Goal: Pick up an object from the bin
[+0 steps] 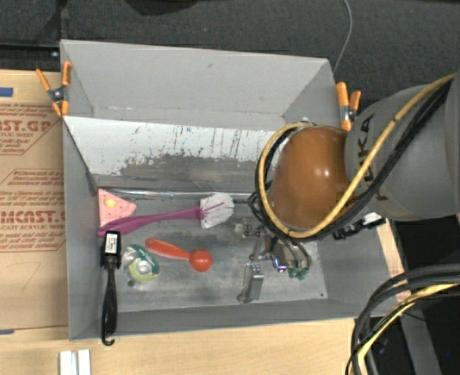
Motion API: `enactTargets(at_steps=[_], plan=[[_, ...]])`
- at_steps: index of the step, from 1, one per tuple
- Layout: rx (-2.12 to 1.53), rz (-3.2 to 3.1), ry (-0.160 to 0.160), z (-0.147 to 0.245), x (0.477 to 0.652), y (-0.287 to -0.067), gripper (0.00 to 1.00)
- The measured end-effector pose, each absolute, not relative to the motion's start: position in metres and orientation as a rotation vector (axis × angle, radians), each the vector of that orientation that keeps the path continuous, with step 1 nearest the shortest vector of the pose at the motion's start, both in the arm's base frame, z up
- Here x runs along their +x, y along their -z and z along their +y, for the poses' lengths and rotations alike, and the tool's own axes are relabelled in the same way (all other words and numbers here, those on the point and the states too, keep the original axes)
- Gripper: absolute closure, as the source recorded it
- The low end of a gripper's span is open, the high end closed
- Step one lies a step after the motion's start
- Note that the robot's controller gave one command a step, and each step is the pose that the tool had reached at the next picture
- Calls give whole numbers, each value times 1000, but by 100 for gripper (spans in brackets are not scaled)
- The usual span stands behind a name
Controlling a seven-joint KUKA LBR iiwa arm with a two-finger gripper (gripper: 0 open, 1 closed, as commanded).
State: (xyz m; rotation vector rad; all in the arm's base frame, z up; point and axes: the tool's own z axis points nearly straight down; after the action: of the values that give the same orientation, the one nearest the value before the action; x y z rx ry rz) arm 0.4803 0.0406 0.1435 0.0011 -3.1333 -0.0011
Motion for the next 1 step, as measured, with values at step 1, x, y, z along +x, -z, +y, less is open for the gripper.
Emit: enactTargets(at_steps=[1], plan=[[0,-3141,2,40,482,-148,0]])
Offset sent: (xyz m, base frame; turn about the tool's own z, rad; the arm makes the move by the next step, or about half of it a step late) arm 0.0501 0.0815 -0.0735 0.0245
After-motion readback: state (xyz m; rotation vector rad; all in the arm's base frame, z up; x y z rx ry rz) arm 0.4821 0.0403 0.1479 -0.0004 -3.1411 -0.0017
